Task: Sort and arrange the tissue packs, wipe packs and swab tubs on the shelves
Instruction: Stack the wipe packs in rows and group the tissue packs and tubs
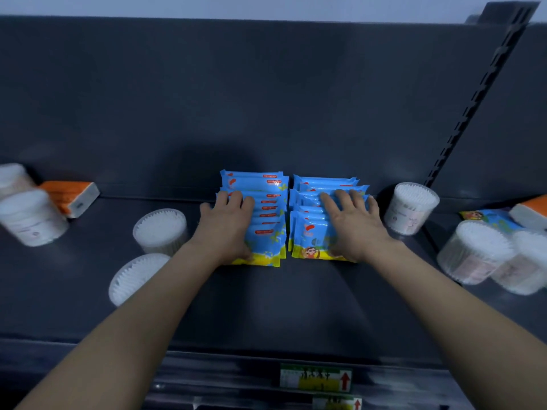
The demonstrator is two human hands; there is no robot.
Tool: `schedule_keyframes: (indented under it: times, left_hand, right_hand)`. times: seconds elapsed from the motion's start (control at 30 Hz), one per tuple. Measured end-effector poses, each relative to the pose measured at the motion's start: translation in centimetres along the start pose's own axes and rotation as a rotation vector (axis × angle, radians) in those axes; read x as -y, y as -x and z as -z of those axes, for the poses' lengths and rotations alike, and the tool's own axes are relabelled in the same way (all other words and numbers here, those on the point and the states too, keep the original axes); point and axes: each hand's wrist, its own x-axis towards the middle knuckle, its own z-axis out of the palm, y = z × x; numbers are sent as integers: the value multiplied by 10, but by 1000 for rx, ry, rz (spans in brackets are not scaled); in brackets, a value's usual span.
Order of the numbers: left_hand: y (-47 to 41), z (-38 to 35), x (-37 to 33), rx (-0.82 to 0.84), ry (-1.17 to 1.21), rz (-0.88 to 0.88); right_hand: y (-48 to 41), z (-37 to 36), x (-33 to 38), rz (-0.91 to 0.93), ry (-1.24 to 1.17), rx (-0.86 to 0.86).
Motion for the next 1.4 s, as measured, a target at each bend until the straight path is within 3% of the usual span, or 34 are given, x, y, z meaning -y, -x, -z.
schedule_keyframes:
  times: [0.33, 0.6, 0.83, 0.97, 1.17, 1.4]
  left_hand:
    - [-5, -2, -1, -40, -67, -33]
    - [3, 3, 11, 242, -15, 140]
    - [-1, 5, 5, 145, -16, 66]
    - [2, 4, 7, 163, -18, 112]
    - [5, 3, -1, 160, 178, 152]
    - [9, -1, -4, 114, 249, 128]
  right_hand:
    - [-4, 1, -3, -20, -47, 51]
    - [-2, 10, -11, -202, -64, 166]
    - [-5, 10, -6, -186, -213, 176]
    - [-5, 9, -11, -169, -232, 174]
    - [-4, 13, -14, -156, -259, 169]
    - [-2, 15, -16, -148, -290, 174]
